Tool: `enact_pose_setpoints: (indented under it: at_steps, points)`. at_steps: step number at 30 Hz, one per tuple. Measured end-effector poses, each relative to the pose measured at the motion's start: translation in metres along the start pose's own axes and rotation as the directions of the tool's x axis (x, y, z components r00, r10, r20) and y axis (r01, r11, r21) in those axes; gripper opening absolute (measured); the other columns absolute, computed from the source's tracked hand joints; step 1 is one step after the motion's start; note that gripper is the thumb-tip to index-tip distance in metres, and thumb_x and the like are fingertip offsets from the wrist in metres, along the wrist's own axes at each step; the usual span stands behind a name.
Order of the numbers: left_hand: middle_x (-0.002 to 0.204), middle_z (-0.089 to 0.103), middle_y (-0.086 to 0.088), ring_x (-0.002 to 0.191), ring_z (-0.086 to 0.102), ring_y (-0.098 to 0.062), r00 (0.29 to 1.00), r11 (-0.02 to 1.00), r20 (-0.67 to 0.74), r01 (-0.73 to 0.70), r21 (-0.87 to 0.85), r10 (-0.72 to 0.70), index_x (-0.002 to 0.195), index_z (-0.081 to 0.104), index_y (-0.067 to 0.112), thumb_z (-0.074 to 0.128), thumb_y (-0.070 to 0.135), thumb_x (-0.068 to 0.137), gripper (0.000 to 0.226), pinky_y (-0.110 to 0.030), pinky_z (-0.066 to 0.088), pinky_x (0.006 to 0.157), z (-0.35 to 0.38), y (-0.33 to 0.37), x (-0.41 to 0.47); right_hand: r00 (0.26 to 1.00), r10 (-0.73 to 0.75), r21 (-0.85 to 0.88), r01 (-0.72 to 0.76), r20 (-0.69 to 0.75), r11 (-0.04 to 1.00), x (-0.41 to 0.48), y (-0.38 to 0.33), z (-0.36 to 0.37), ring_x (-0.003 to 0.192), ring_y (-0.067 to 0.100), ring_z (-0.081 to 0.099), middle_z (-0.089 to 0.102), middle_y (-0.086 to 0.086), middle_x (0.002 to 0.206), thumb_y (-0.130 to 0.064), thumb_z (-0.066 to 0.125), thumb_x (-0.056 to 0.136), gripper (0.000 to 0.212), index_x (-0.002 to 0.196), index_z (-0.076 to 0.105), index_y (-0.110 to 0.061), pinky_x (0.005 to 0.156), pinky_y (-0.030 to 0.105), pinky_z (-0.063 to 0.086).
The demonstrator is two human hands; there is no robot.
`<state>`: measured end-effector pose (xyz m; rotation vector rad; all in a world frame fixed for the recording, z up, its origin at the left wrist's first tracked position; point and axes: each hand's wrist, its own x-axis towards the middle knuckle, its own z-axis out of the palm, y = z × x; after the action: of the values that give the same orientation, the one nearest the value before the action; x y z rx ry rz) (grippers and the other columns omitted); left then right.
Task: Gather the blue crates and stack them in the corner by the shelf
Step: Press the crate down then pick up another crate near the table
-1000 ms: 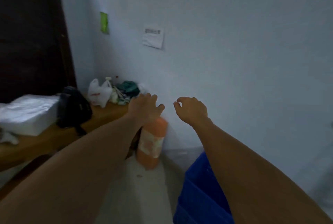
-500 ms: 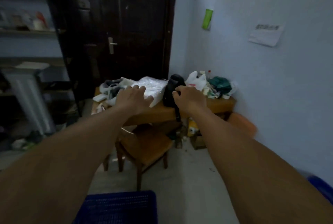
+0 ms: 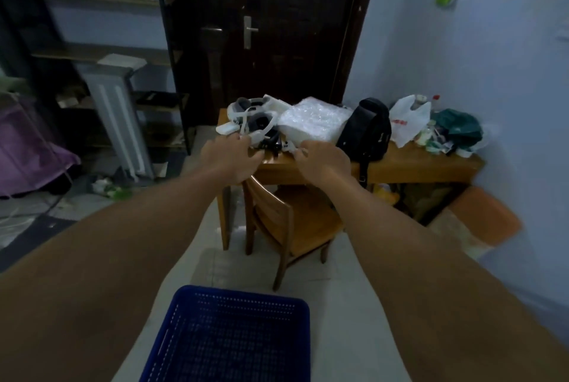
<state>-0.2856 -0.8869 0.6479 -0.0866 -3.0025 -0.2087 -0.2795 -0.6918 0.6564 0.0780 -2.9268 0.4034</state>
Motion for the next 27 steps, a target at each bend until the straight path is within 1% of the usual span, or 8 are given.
enact_pose_setpoints:
  at_steps: [2,4,10,14,17,21,24,27]
  points:
    - [0.141,0.06,-0.01,0.129,0.055,-0.034,1.0,1.0,0.017,-0.014,-0.013,0.014,0.143,0.054,0.025,0.037,0.06,0.099,0.059,-0.048,0.044,0.091,0.023,-0.021,0.01,0.999,0.046,0.003,-0.046,-0.003,0.999,0.004,-0.004,0.026,0.09,0.021,0.061,0.067,0.002,0.104,-0.048,0.036,0.101,0.043,0.125,0.063,-0.026,0.071,0.036,0.051]
    - [0.135,0.061,-0.011,0.123,0.057,-0.033,0.998,0.999,0.048,-0.038,-0.026,0.04,0.14,0.055,0.023,0.039,0.057,0.101,0.054,-0.043,0.04,0.082,0.048,-0.042,0.019,0.994,0.105,-0.014,-0.105,0.021,0.994,0.001,-0.002,0.054,0.092,0.022,0.062,0.068,0.003,0.107,-0.047,0.037,0.101,0.041,0.12,0.065,-0.025,0.069,0.036,0.047]
    - [0.123,0.063,-0.007,0.11,0.061,-0.029,0.977,0.994,0.212,0.013,-0.11,0.011,0.131,0.06,0.021,0.041,0.055,0.101,0.049,-0.041,0.045,0.082,0.14,-0.094,0.017,0.947,0.283,-0.039,-0.28,0.15,0.959,-0.023,0.021,0.136,0.117,0.028,0.06,0.064,0.006,0.133,-0.048,0.037,0.102,0.049,0.141,0.055,-0.024,0.079,0.037,0.044]
    - [0.128,0.065,-0.009,0.102,0.06,-0.026,0.959,0.991,0.281,0.077,-0.111,-0.043,0.136,0.058,0.021,0.042,0.058,0.101,0.053,-0.042,0.048,0.082,0.219,-0.122,0.007,0.887,0.399,-0.05,-0.399,0.232,0.916,-0.041,0.049,0.208,0.109,0.03,0.06,0.064,0.01,0.128,-0.046,0.039,0.102,0.045,0.133,0.058,-0.02,0.075,0.036,0.04]
    - [0.137,0.061,-0.014,0.114,0.062,-0.035,0.921,0.992,0.378,0.12,-0.041,-0.096,0.142,0.054,0.015,0.041,0.056,0.103,0.059,-0.046,0.051,0.091,0.271,-0.143,-0.008,0.841,0.461,-0.053,-0.466,0.285,0.883,-0.064,0.071,0.266,0.097,0.029,0.059,0.065,0.013,0.123,-0.045,0.038,0.101,0.044,0.128,0.059,-0.016,0.074,0.035,0.041]
    - [0.14,0.06,-0.019,0.119,0.06,-0.041,0.861,0.981,0.48,0.195,-0.007,-0.168,0.145,0.051,0.009,0.039,0.054,0.103,0.062,-0.049,0.049,0.094,0.347,-0.181,-0.03,0.725,0.56,-0.043,-0.595,0.401,0.802,-0.094,0.101,0.342,0.117,0.034,0.059,0.059,0.014,0.135,-0.046,0.042,0.101,0.053,0.141,0.049,-0.011,0.086,0.038,0.045]
    - [0.142,0.059,-0.022,0.123,0.059,-0.043,0.819,0.962,0.524,0.274,-0.003,-0.232,0.144,0.051,0.005,0.037,0.053,0.103,0.065,-0.052,0.048,0.099,0.405,-0.215,-0.049,0.63,0.606,-0.042,-0.675,0.486,0.736,-0.111,0.124,0.401,0.117,0.034,0.058,0.057,0.015,0.138,-0.044,0.043,0.101,0.056,0.143,0.045,-0.007,0.08,0.035,0.042]
    - [0.135,0.061,-0.028,0.12,0.06,-0.045,0.78,0.931,0.558,0.364,-0.036,-0.283,0.134,0.054,-0.002,0.034,0.051,0.105,0.063,-0.055,0.05,0.1,0.468,-0.247,-0.067,0.526,0.637,-0.055,-0.745,0.564,0.664,-0.132,0.149,0.463,0.114,0.032,0.058,0.056,0.016,0.137,-0.041,0.045,0.102,0.056,0.143,0.043,-0.003,0.078,0.032,0.041]
